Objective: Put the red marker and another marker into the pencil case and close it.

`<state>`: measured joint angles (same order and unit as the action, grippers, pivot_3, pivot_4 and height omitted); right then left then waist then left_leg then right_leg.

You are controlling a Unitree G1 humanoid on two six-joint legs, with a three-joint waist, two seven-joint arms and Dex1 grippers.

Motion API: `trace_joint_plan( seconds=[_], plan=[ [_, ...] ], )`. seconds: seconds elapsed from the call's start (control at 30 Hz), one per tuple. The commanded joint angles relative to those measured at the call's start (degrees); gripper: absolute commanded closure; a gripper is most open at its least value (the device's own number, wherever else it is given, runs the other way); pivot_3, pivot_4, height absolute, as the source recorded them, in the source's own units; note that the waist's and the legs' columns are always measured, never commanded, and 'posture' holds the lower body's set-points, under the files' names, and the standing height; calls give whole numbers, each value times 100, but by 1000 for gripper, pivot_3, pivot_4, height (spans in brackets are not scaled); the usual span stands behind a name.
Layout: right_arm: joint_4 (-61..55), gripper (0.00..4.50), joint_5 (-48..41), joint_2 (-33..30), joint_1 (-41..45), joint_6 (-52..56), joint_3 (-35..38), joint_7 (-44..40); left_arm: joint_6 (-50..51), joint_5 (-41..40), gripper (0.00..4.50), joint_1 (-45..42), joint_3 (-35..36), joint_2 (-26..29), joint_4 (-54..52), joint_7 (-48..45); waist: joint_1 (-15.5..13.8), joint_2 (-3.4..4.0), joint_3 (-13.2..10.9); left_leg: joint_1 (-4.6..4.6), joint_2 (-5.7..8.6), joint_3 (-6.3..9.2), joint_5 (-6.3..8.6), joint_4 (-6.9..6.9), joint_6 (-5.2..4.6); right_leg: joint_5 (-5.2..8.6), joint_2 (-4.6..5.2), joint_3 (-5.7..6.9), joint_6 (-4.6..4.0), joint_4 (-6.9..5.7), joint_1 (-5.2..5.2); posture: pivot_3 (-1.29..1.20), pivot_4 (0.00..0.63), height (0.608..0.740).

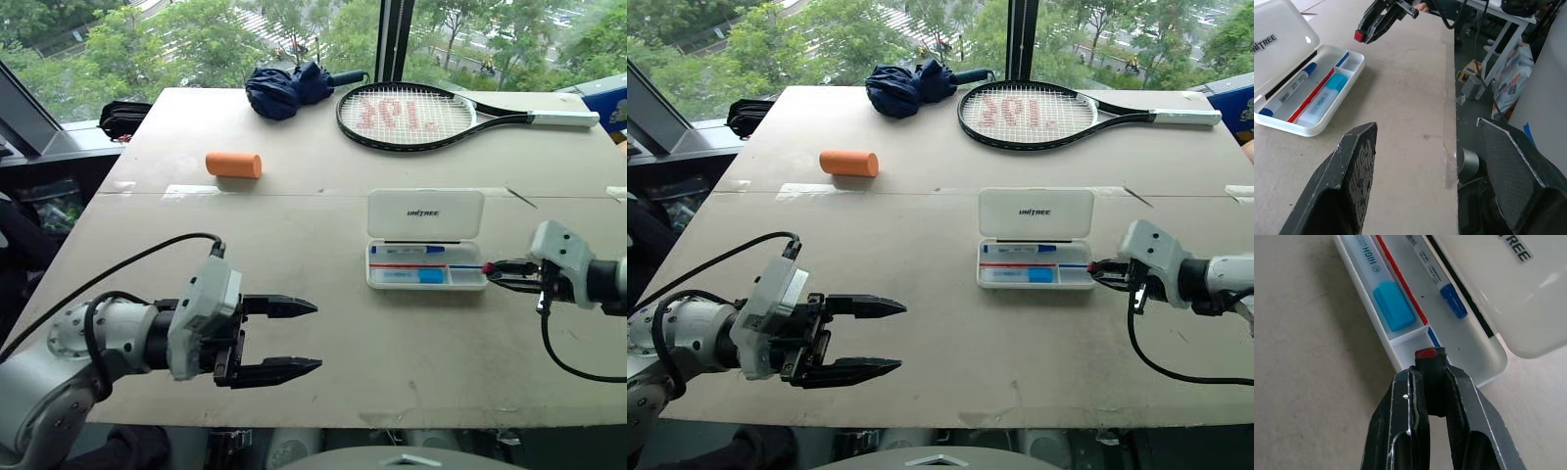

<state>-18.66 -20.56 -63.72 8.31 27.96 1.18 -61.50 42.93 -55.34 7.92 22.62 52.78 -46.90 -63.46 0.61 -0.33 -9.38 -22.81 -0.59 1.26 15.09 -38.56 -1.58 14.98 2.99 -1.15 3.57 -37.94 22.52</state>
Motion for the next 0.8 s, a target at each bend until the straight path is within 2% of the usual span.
trace_joint_plan(
  seconds=[0.03, 0.23, 0.4, 0.47, 0.57, 0.63, 0.67, 0.7, 0.73, 0.77, 0.8],
  plan=[
    [417, 4455, 377, 13, 524, -363, -441, -378, -101, -234, 1219, -63, 231, 147, -60, 46, -35, 1, -2, -5, 2, 2, 0, 0, 0, 0, 2, 1, -1, 2, 3, 0, 150, 732],
    [1320, 4455, 1006, 178, 1121, -989, -1115, -805, 44, -832, 1219, 13, 375, 192, -517, 779, -24, -3, -5, -9, 2, -1, 0, 5, 1, 0, 8, -3, 0, 8, 7, 0, 150, 732],
    [1576, 2261, 1057, 275, 1227, -1183, -1079, -997, 67, -1433, 1219, 97, 547, 336, -715, 1344, -17, -1, -5, -4, 1, -4, -1, 8, 1, -1, 9, -7, 0, 3, 9, 0, 150, 732],
    [1436, 1351, 780, 318, 1183, -915, -790, -939, 47, -1563, 1219, 190, 683, 410, -745, 1401, -16, -1, -5, -4, 1, -3, -1, 9, 1, -1, 9, -6, -1, 4, 9, 0, 150, 732],
    [1164, 1351, -112, 351, 1171, 233, -110, -876, 8, -1637, 1219, 298, 838, 486, -704, 1426, -24, 1, -6, -5, 2, -4, -1, 10, 1, -1, 10, -7, -1, 4, 10, 0, 150, 732],
    [1243, 1351, -531, 472, 1397, 1163, 301, -488, -27, -1542, 1219, 204, 709, 514, -553, 1434, -24, 3, -7, -6, 3, -5, -1, 10, 1, -1, 10, -9, -1, 4, 10, 0, 150, 732],
    [1323, 1945, -587, 501, 1497, 1440, 414, -314, -38, -1507, 1219, 169, 657, 522, -506, 1434, -23, 3, -7, -5, 3, -5, 0, 10, 1, -1, 10, -8, -3, 3, 9, 0, 150, 732],
    [1412, 2171, -600, 497, 1589, 1676, 511, -154, -45, -1484, 1219, 149, 626, 523, -482, 1439, -23, 3, -7, -5, 4, -6, 0, 10, 1, -1, 9, -9, -4, 3, 10, 0, 150, 732],
    [1508, 2582, -615, 489, 1698, 1924, 588, 0, -59, -1428, 1219, 103, 564, 518, -424, 1435, -20, 3, -7, -3, 4, -6, 0, 10, 1, 7, 9, -9, -19, 3, 9, 0, 150, 732],
    [1599, 3278, -649, 481, 1819, 2190, 649, 133, -70, -1389, 1219, 63, 515, 512, -372, 1436, -20, 3, -7, -3, 5, -7, -1, 11, 1, 8, 8, -9, -21, 3, 10, 0, 150, 732],
    [1687, 3655, -660, 473, 1942, 2395, 690, 250, -81, -1354, 1219, 44, 481, 507, -342, 1431, -22, 3, -7, -3, 5, -7, 0, 13, 1, 9, 8, -9, -22, 4, 10, 0, 150, 732]
  ],
)
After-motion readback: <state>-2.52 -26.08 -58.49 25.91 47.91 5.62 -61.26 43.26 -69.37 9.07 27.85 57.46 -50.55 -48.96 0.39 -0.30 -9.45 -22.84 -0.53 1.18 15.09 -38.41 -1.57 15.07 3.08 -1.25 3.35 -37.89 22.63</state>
